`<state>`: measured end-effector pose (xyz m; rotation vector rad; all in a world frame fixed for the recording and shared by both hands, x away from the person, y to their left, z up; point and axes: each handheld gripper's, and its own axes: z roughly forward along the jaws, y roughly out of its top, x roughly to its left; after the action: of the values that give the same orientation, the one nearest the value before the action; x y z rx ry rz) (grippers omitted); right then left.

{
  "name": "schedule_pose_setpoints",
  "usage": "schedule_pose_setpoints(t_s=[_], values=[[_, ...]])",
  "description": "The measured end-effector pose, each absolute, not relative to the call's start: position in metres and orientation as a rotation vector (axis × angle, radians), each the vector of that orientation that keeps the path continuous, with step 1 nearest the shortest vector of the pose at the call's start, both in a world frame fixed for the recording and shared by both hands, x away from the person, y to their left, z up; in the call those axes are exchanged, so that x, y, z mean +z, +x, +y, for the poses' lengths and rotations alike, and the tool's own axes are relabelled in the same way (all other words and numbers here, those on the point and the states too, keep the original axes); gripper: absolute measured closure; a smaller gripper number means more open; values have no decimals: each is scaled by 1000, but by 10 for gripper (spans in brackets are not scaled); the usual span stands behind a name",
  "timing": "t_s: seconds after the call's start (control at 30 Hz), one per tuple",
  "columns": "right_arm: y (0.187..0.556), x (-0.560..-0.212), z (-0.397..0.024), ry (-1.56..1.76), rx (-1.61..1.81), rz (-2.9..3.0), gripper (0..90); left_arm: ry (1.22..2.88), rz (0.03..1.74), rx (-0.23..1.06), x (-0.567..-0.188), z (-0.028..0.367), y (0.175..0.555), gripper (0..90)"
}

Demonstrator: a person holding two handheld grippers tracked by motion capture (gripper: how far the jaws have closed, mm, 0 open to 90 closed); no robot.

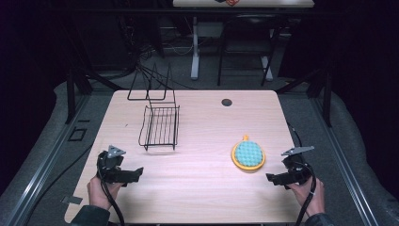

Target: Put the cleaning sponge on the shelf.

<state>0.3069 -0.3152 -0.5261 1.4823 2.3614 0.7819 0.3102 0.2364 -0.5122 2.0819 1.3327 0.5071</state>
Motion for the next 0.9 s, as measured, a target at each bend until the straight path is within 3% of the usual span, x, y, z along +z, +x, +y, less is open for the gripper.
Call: schedule_pose_setpoints(t_s=[0.37,0.9], values=[[305,-527,-315,1471,764,2376,77,2121,1161,443,-492,177,325,0],[302,-527,-319,1471,759,2364,63,2184,1039,354,-482,118,364,0]])
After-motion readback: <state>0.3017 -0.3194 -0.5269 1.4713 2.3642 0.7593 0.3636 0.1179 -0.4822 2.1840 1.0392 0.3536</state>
